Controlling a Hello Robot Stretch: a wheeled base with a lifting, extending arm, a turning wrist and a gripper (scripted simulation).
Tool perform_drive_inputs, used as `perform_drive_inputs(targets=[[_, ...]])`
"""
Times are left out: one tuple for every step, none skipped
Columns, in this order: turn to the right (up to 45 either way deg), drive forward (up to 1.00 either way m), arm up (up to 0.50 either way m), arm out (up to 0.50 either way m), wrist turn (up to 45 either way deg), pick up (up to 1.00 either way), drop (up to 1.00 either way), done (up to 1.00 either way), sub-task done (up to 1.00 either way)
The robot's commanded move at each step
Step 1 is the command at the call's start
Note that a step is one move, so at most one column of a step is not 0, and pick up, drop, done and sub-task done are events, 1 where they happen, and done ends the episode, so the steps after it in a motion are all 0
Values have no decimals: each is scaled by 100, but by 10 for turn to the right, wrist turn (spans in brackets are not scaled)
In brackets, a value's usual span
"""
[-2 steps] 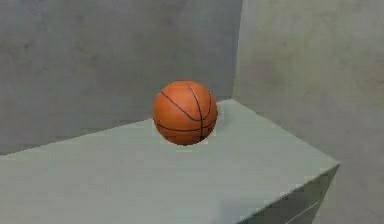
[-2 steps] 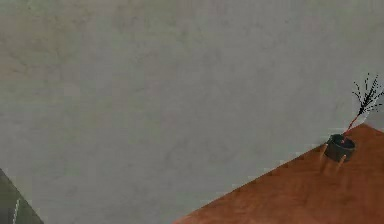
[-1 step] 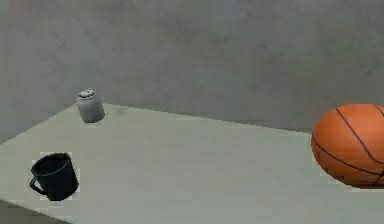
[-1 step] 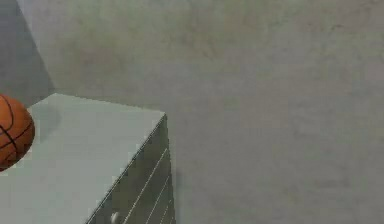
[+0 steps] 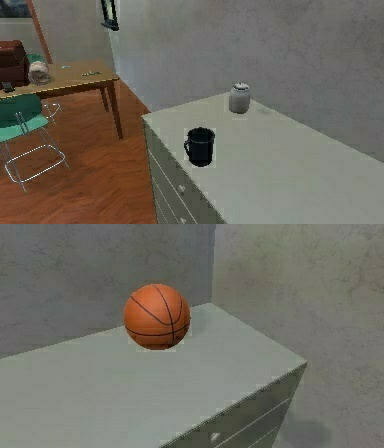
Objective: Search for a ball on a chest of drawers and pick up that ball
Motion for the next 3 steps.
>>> perform_drive_inputs(targets=[[0, 0, 50, 0, 0, 0, 0, 0, 0], [0, 0, 38, 0, 0, 0, 0, 0, 0], [0, 0, 0, 26, 0, 0, 0, 0, 0]])
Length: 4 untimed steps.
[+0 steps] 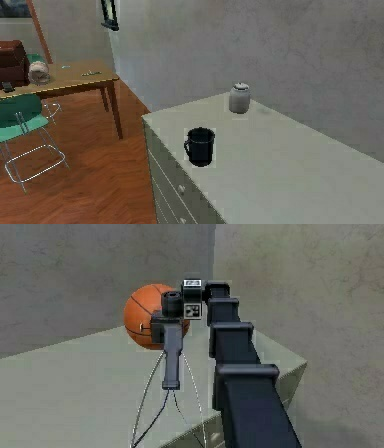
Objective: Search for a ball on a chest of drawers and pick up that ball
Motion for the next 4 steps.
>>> perform_drive_inputs(targets=[[0, 0, 0, 0, 450, 0, 0, 0, 0], [0, 0, 0, 0, 450, 0, 0, 0, 0], [0, 0, 0, 0, 450, 0, 0, 0, 0], [0, 0, 0, 0, 210, 0, 0, 0, 0]])
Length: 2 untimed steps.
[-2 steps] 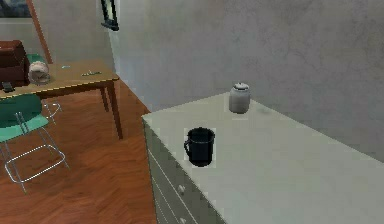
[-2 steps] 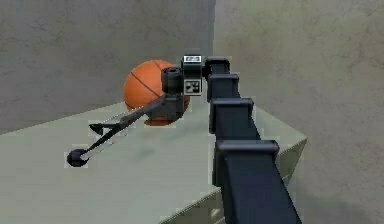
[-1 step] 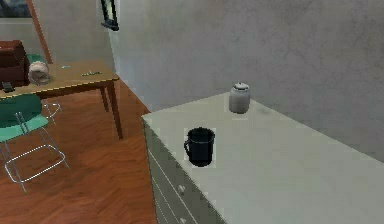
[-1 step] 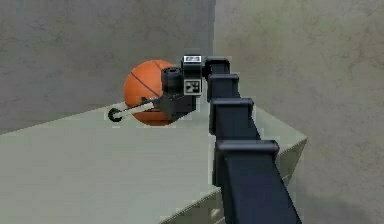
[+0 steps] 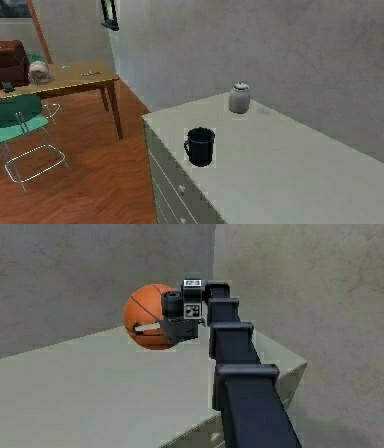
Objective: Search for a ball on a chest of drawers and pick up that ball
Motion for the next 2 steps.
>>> perform_drive_inputs(targets=[[0, 0, 0, 0, 0, 100, 0, 0, 0], [0, 0, 0, 0, 0, 0, 0, 100, 0]])
